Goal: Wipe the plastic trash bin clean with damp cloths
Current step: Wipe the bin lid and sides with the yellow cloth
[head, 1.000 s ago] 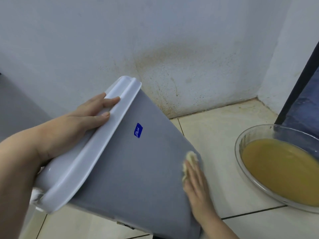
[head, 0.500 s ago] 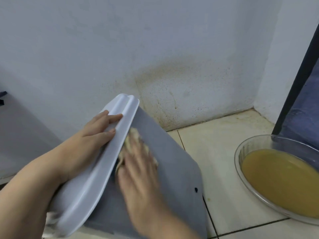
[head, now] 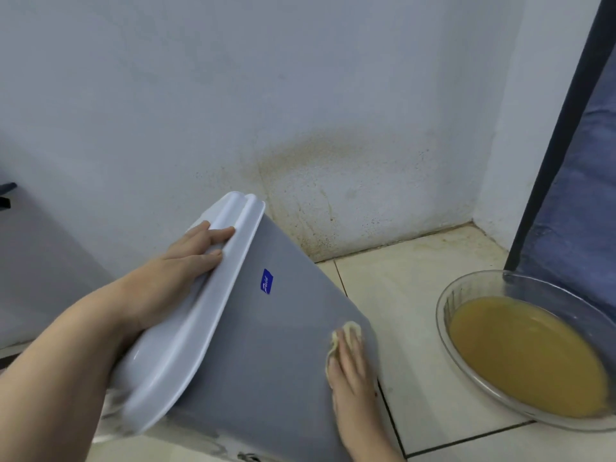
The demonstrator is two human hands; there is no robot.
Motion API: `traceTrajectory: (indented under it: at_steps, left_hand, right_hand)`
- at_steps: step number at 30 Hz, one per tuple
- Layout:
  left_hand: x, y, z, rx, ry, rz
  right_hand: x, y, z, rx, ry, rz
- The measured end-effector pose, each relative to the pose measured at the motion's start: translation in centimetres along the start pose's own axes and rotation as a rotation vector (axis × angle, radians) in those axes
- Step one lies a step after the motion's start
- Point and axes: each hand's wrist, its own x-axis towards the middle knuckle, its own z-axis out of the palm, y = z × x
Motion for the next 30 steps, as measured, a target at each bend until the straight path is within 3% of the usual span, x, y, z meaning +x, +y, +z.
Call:
traceTrajectory:
  at_steps: [2,4,8,10,11,14,16,22,24,27,30]
  left_hand:
    - [-0.1,0.6,0.6,-0.003,0.011,-0.008]
    - [-0.2,1.7,1.7,-0.048,0.011,-0.009]
    - [-0.3,4.0,2.5,-0.291,0.020,0.058]
    - [-0.7,3.7,2.5,-0.146,0.009,0.095]
    - [-0.8,3.4,2.8,0.005,-0.028,0.099]
    - [-0.8,3.2,4.9,0.314,-0.110,0.131]
    - [-0.3,3.6,5.9,0.433,-0.091,0.136]
    - [1.2,2.6,4.3,0.617,-0.028,-0.039]
    - [1.3,2.2,3.9,0.626,-0.067,-0.038]
    - [1.2,2.0,3.5,0.632,-0.103,-0.015]
    - [1.0,2.3,3.4,0.625,-0.142,0.004]
  right_hand:
    - [0.6,-3.7,1.5,0.145,0.003,-0.109]
    - [0.7,-8.0,1.2,0.457,0.048,-0.144]
    - [1.1,-9.5,-2.8,1.235,0.185,0.060]
    - [1.8,-8.9,-5.0,1.554,0.198,0.167]
    - [2.0,-8.8,-5.8,1.603,0.204,0.186]
    - [1.9,-9.1,-6.9,1.547,0.142,0.102]
    - [1.4,-9.4,-7.0,1.381,0.124,-0.003]
    - [-3.0,-11.5,-0.4,0.487,0.413,-0.303]
    - [-4.0,-11.6,1.5,0.487,0.523,-0.281]
    - [-1.4,-12.8,0.5,0.734,0.472,-0.099]
    - [4.5,-11.6,-4.0,0.801,0.335,-0.047]
